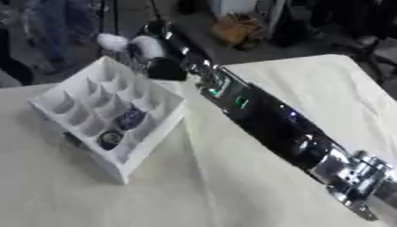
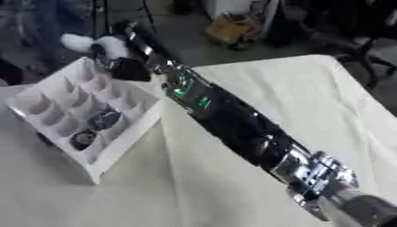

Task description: Pick up objects on the table and place them in the box.

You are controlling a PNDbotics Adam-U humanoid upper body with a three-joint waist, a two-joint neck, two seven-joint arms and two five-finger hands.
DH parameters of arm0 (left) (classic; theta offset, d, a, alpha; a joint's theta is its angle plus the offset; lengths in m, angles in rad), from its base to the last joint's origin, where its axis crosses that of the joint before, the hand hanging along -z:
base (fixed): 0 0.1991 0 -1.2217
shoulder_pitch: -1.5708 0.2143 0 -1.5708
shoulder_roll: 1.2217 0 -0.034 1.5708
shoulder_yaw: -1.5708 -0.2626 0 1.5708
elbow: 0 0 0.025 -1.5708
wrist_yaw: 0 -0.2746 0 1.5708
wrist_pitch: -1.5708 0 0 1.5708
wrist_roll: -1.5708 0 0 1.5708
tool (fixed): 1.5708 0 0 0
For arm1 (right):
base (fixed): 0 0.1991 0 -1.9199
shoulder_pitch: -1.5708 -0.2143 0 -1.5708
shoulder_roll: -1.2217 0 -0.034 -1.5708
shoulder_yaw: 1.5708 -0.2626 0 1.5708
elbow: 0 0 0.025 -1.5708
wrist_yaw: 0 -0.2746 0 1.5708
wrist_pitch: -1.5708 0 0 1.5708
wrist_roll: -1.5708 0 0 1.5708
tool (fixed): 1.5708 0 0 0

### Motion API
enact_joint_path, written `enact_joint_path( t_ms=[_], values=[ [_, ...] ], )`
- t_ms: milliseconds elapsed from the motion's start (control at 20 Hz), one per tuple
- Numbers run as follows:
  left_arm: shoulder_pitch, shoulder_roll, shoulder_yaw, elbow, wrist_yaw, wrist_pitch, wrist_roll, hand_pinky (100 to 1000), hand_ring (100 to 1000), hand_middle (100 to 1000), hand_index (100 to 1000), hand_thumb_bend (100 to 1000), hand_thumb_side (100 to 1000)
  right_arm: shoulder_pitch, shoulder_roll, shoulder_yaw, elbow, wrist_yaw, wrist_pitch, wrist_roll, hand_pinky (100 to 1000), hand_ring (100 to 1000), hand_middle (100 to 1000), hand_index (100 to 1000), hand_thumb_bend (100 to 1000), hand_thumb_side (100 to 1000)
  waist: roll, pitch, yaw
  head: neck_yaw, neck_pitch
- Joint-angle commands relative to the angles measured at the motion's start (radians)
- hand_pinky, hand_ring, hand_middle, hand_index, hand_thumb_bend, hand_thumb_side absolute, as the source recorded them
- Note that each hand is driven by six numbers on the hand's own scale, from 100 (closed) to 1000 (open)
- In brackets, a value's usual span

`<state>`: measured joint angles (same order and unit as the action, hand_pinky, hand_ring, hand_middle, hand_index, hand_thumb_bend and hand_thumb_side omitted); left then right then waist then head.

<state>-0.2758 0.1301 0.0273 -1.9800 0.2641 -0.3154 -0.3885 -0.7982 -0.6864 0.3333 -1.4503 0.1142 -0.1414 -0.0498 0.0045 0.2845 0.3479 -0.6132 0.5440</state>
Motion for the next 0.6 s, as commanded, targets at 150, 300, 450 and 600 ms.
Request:
enact_joint_path(
  t_ms=[150, 300, 450, 600],
  values=[
    [-0.023, 0.004, -0.007, -0.02, 0.011, -0.002, -0.009, 725, 781, 793, 881, 268, 934, -0.03, 0.008, 0.009, -0.03, -0.007, -0.004, 0.05, 172, 100, 563, 457, 100, 387, -0.01, 0.007, 0.011, 0.06, 0.009],
    [-0.028, -0.001, -0.015, -0.02, 0.016, -0.001, -0.017, 725, 781, 793, 881, 266, 936, -0.028, 0.01, 0.009, -0.004, 0.006, 0.001, 0.052, 176, 100, 571, 462, 100, 391, -0.007, 0.011, 0.025, 0.072, 0.012],
    [-0.028, -0.003, -0.017, -0.02, 0.021, -0.002, -0.022, 724, 781, 792, 881, 266, 938, -0.026, 0.011, 0.002, 0.026, 0.023, 0.004, 0.038, 180, 100, 585, 467, 100, 390, -0.005, 0.015, 0.027, 0.073, 0.009],
    [-0.028, -0.006, -0.02, -0.02, 0.024, -0.001, -0.028, 724, 781, 792, 881, 265, 939, -0.026, 0.013, -0.003, 0.05, 0.039, 0.008, 0.014, 183, 100, 595, 473, 100, 388, -0.003, 0.02, 0.026, 0.072, 0.012]
  ],
)
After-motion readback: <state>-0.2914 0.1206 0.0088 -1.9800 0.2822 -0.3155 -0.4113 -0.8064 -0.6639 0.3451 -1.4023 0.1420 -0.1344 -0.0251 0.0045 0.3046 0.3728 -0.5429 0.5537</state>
